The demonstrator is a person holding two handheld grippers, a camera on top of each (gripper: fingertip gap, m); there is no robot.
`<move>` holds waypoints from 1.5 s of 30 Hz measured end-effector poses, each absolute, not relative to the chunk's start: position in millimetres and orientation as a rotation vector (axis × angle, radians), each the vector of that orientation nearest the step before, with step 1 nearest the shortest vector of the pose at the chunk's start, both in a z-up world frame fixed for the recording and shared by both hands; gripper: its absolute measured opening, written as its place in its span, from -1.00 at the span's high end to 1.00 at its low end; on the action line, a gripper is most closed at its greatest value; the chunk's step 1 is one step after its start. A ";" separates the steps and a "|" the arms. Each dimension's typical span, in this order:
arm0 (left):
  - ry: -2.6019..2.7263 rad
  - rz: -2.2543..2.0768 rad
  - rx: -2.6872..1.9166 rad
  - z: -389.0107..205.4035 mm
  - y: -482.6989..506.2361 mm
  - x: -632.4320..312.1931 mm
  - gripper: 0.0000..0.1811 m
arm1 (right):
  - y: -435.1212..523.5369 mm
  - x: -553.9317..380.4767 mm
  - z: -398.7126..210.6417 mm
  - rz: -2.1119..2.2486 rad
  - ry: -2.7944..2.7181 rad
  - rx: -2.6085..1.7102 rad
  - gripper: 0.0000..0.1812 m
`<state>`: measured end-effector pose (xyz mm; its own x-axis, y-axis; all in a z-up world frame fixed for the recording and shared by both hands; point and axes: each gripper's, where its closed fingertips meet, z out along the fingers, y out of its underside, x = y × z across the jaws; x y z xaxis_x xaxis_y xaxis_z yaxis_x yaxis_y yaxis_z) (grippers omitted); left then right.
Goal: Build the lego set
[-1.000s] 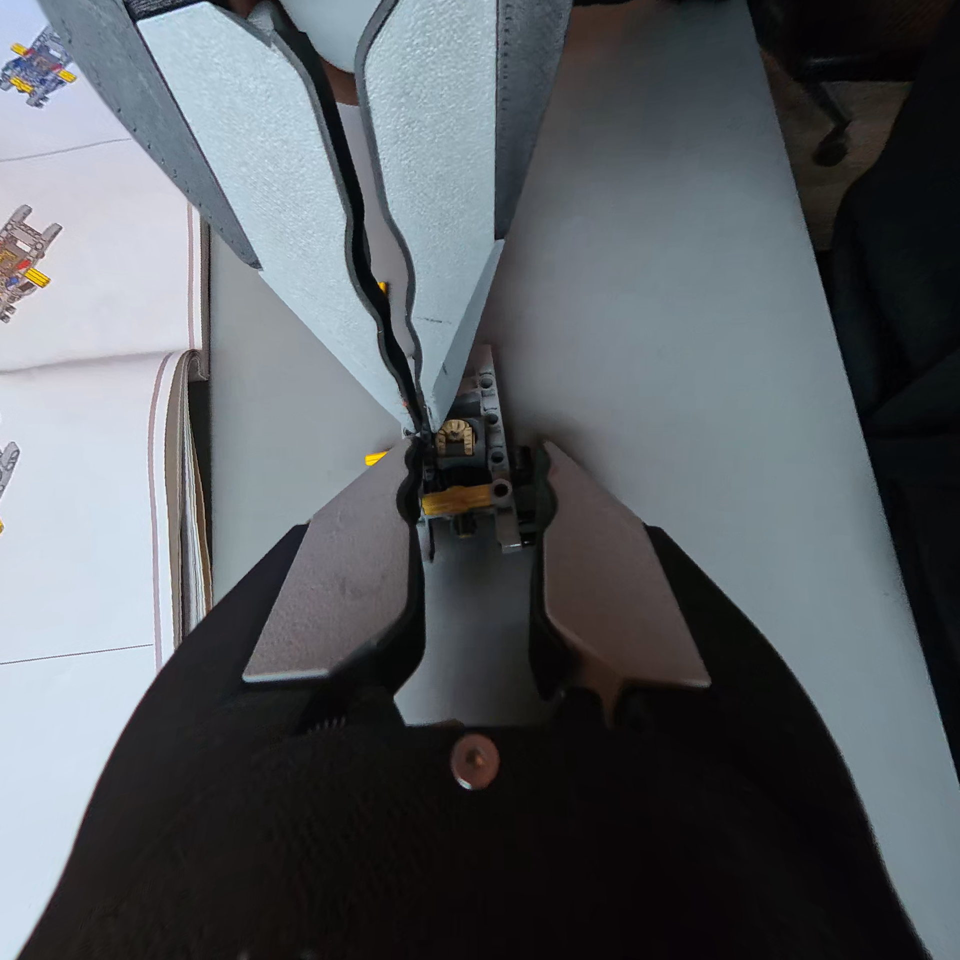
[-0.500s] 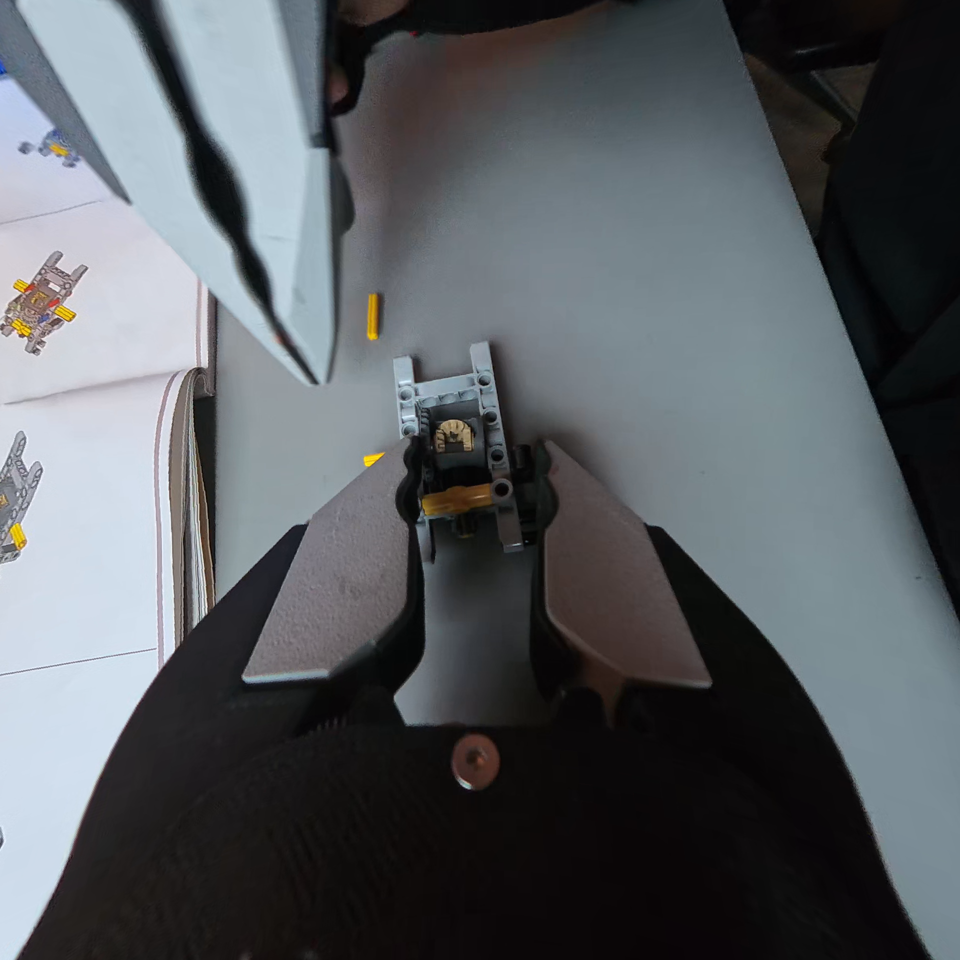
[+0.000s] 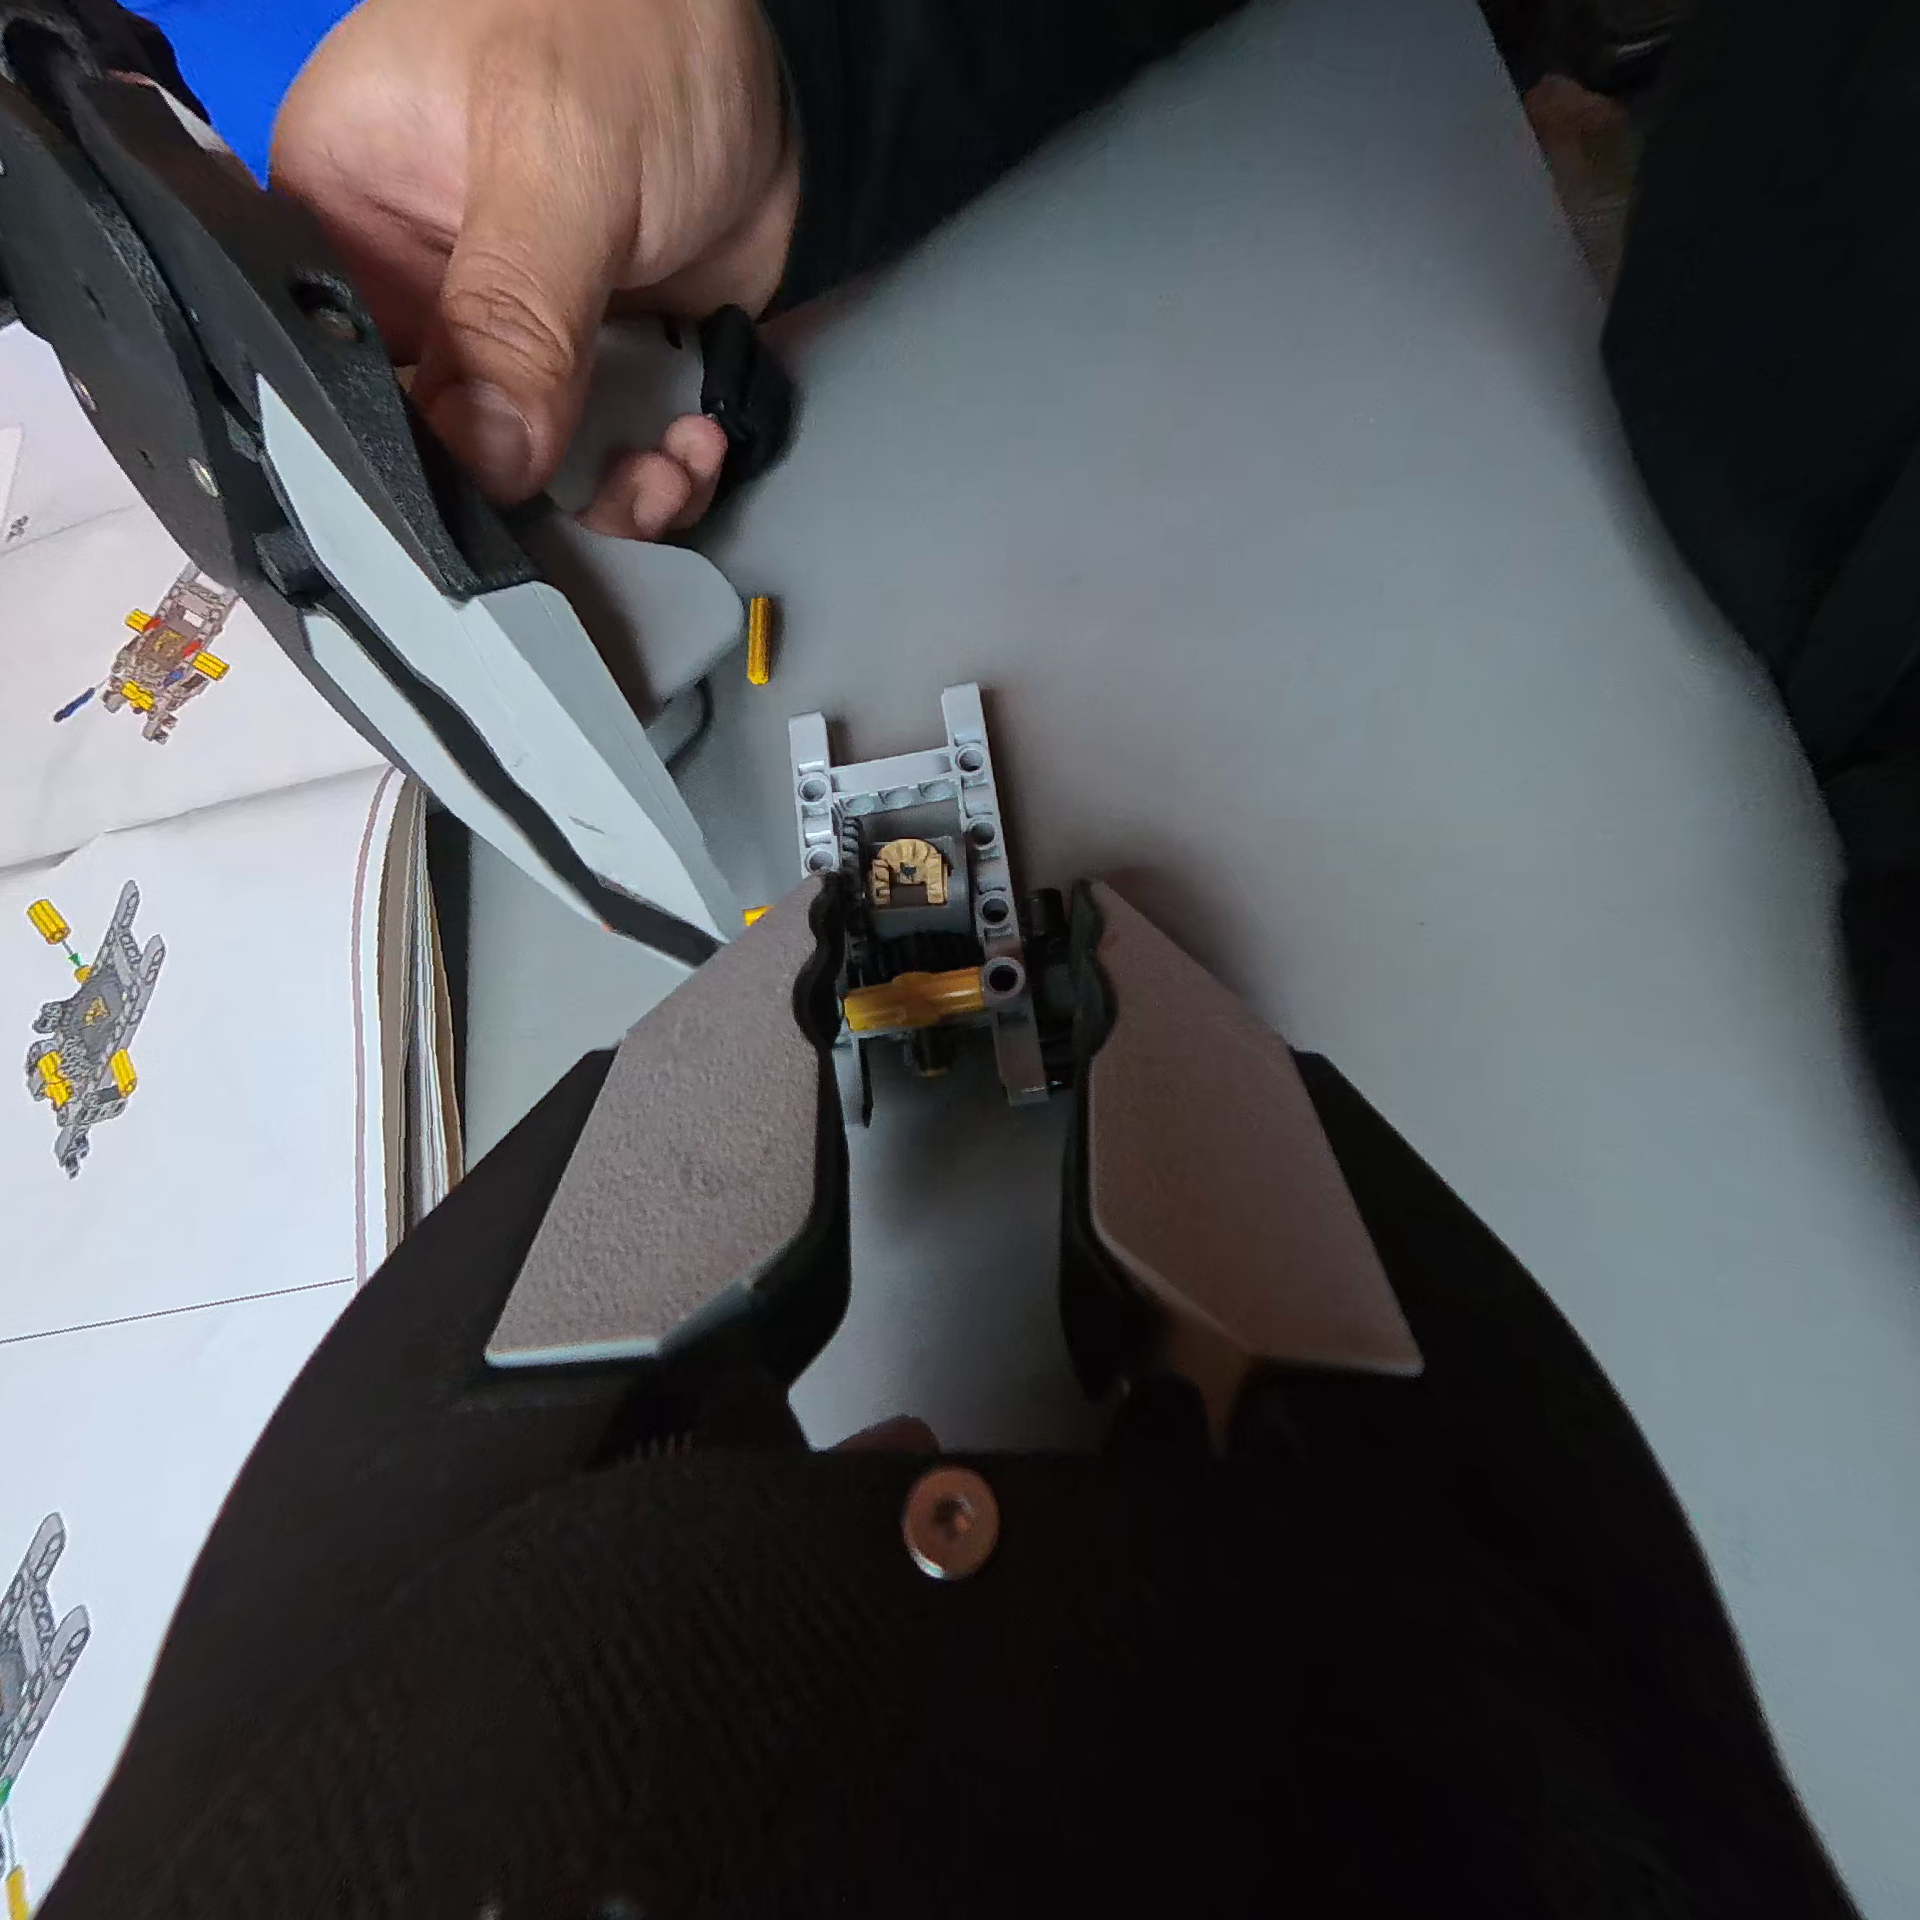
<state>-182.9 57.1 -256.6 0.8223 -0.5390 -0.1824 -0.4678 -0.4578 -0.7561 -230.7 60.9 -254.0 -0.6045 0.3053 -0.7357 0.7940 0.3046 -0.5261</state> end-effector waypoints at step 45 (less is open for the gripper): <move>0.744 0.050 -2.135 -260.6 56.5 -188.0 0.58 | 65.2 -219.8 -256.8 -1.248 2.021 1.020 0.93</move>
<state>-188.0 56.5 -260.6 0.8221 -0.4911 -0.2880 -0.5255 -0.4597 -0.7159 -219.8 65.2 -256.8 -0.5609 0.3155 -0.7654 0.8257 0.2809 -0.4893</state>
